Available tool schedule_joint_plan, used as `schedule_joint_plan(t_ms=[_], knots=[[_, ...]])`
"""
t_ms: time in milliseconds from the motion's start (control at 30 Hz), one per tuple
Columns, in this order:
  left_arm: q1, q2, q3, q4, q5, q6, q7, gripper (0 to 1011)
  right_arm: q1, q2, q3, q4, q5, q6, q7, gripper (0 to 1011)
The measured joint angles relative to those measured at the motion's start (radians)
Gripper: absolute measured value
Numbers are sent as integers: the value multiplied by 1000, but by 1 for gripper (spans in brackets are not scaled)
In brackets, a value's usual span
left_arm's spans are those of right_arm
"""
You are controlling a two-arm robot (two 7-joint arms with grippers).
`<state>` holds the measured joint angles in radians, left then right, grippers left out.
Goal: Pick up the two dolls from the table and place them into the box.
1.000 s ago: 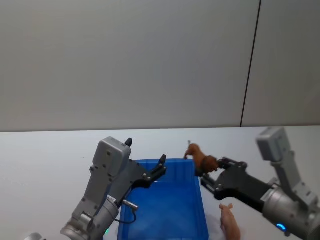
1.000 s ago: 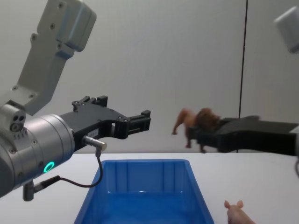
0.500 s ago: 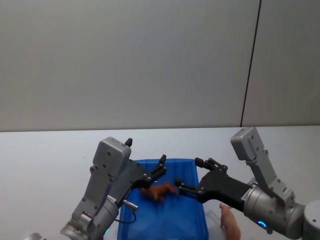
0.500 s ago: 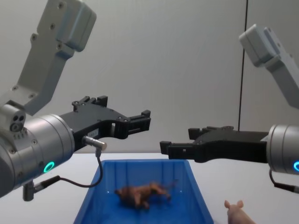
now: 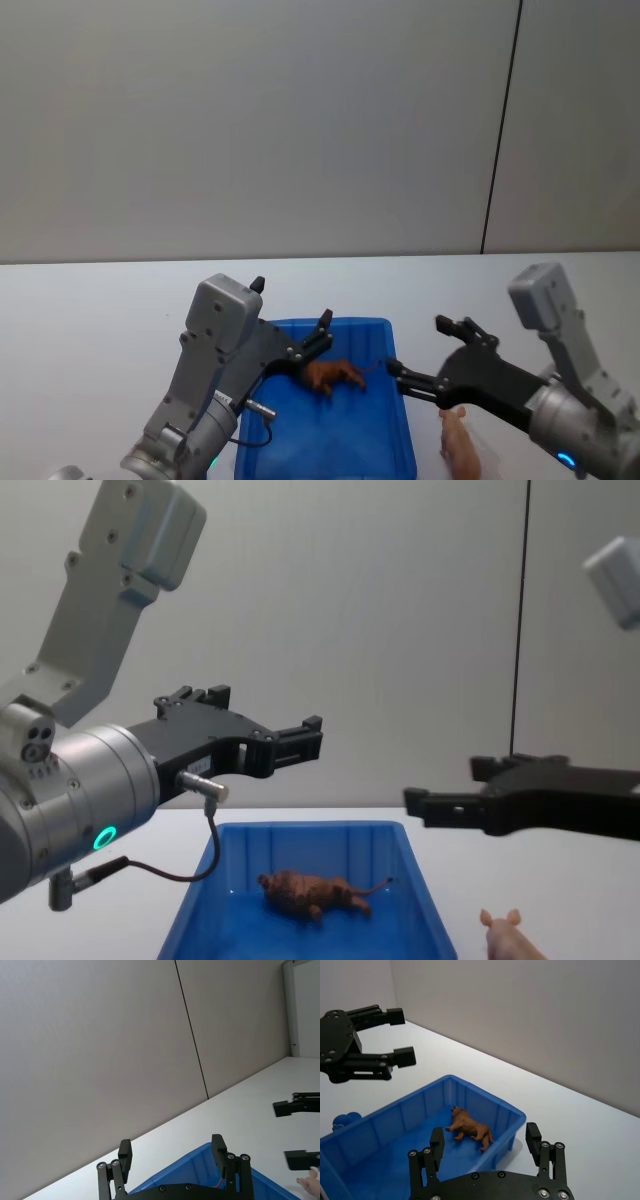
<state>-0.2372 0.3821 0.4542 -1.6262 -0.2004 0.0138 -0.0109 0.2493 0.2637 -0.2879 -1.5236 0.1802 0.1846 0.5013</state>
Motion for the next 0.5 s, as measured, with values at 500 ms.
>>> schedule_joint_plan(t_ms=[500], knots=[[0,0,0,0,0,0,0,1001,-138,88,29,-111,64,22,-75,1001]])
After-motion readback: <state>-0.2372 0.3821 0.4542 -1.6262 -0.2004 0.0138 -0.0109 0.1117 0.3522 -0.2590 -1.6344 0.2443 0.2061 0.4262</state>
